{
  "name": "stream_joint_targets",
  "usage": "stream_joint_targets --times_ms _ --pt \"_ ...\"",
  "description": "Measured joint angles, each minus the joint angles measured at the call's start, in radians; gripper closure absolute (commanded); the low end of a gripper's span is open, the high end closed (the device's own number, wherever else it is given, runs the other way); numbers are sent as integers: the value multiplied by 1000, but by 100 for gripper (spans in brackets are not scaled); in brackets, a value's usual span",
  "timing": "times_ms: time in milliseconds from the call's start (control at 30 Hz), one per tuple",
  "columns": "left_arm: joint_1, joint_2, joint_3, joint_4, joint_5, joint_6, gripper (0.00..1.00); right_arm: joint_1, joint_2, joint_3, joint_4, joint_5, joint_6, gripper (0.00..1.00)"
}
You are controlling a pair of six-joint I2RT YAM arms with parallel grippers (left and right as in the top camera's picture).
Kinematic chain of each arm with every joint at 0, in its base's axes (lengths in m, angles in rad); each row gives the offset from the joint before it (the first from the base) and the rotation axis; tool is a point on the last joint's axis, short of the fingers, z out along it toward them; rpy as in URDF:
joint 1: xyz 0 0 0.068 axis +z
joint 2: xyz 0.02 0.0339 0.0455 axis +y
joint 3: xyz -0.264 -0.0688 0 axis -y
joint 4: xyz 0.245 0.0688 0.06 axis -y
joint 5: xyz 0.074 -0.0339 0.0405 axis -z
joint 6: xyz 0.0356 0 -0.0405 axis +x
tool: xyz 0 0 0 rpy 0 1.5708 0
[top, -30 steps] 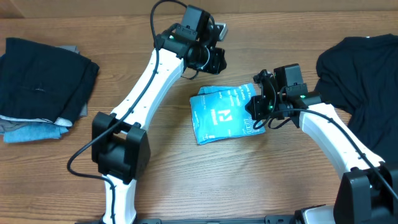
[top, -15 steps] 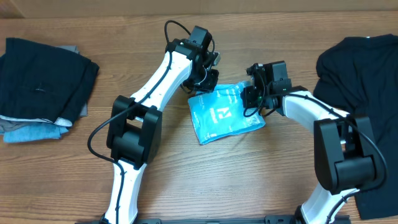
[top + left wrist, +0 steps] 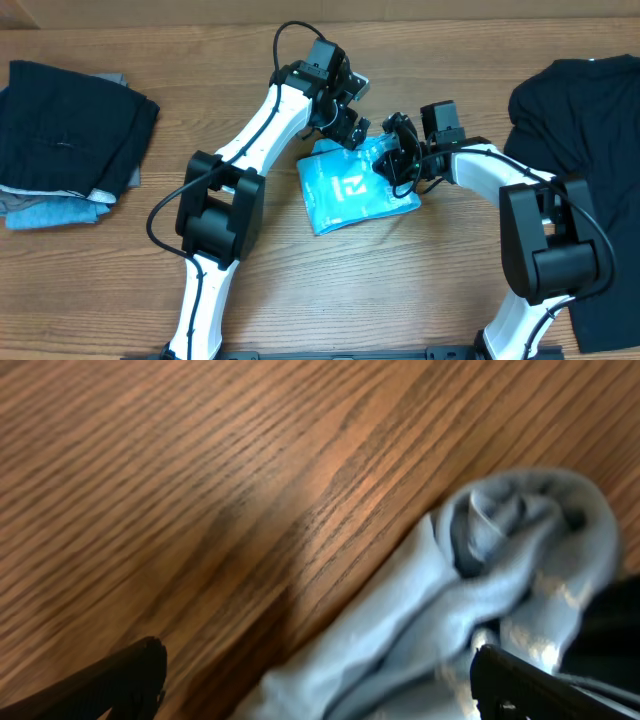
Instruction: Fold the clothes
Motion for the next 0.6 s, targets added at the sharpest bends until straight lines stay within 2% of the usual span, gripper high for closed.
stream_joint_targets --times_ms 133,300,500,567,600 --pt "-1 19 0 -5 -2 23 0 9 1 44 -155 -39 -19 87" --pt "0 22 0 -44 -20 27 0 -48 -40 185 -389 -55 -26 63" --pt "2 23 0 -155 56 180 0 -227 -255 257 -539 -58 5 63" --pt "8 23 0 -131 69 182 0 -264 -272 258 -576 -58 9 62" --pt "16 24 0 -99 80 164 0 -285 -275 258 -603 -58 11 59"
